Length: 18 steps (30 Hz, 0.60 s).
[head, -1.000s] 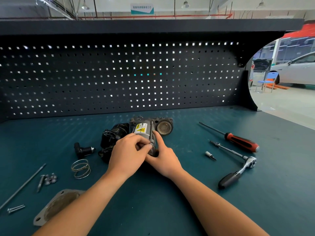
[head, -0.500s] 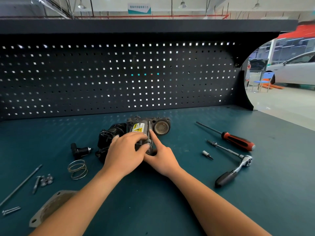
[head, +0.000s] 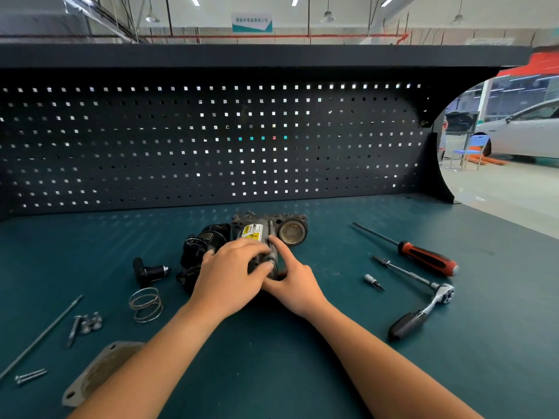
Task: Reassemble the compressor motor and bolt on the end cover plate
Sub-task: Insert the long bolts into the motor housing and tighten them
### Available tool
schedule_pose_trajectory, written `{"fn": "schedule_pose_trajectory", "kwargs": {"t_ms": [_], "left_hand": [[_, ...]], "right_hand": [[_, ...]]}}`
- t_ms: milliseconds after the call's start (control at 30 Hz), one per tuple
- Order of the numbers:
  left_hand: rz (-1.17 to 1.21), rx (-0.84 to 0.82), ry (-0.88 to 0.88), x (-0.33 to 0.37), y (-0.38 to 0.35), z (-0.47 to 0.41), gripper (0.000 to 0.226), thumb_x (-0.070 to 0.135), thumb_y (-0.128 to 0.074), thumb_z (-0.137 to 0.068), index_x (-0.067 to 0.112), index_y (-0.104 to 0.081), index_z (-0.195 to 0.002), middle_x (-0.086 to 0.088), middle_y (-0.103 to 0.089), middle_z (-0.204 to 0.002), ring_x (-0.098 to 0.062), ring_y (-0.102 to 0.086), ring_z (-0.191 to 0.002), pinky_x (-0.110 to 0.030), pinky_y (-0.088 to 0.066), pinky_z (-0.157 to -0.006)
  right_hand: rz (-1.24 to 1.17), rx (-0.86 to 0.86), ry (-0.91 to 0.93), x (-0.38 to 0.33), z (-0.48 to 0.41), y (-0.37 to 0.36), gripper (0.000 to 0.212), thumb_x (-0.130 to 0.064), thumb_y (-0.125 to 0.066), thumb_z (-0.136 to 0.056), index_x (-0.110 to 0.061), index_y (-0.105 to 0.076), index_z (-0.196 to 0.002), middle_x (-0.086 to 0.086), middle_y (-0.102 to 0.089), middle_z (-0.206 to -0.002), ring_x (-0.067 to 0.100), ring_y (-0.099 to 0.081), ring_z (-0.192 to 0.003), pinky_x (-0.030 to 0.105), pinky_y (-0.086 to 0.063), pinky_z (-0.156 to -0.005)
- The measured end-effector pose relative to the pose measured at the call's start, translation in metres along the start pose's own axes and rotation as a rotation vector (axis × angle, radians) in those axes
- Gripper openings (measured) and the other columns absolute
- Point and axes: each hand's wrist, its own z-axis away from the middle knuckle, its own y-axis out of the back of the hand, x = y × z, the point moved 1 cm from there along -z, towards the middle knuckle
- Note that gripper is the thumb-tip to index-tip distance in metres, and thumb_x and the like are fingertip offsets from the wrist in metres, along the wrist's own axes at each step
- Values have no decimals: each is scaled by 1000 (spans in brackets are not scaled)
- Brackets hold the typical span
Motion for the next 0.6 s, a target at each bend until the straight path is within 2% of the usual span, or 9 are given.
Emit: {"fn": "schedule_pose_trajectory", "kwargs": {"t_ms": [133,267,400,433,500,533,600], "left_hand": [[-6,86,-4,1,-2,3,27,30,-61,-87,27,-67,-113,15,-61,-122,-8,-50,-120,-43,-34,-104],[-13,135,-6,0,-4,6,25,30,-62,-86,29,-68,-111,15,-63,-120,-8,-52,-119,-45,-34,-103],[34,94,4,-5,-2,2,29,33,-63,-85,30,-66,-114,14,-61,-122,-8,-49,-122,-47,-34,-104],[50,75,15,-6,-2,1,32,34,-63,-85,31,-64,-117,14,-59,-125,-8,-46,-124,-47,-33,-105],[81,33,27,-9,-1,-1,37,35,-62,-86,31,-59,-123,13,-55,-129,-8,-42,-128,-48,-31,-107],[97,17,23,-10,-2,-1,39,35,-61,-86,31,-57,-125,13,-53,-131,-8,-40,-129,-48,-31,-107],[111,-2,3,-11,-2,0,40,34,-61,-87,29,-56,-126,13,-51,-133,-8,-38,-130,-49,-30,-107]], "right_hand": [[12,-11,-8,-1,2,-1,79,-45,-59,-80,-44,-16,-146,-18,-36,-58,13,-40,-70,28,-38,-66],[69,-21,-14,-5,3,0,80,-47,-56,-81,-45,-10,-146,-16,-37,-57,18,-43,-75,29,-38,-65],[107,-24,-11,-7,8,-2,85,-51,-58,-82,-42,-4,-147,-18,-41,-61,14,-47,-74,26,-37,-59],[108,-22,-12,-8,11,-4,88,-52,-59,-82,-41,-1,-147,-19,-47,-67,15,-50,-76,27,-38,-61],[128,-8,-34,-8,14,-5,95,-57,-59,-80,-37,4,-148,-8,-63,-89,20,-58,-88,29,-42,-67],[181,6,-28,-8,16,-6,97,-59,-58,-79,-34,6,-149,-1,-65,-100,22,-60,-94,30,-44,-69],[328,35,20,-10,19,-9,101,-63,-54,-79,-26,7,-149,6,-64,-108,24,-59,-98,32,-45,-74]]}}
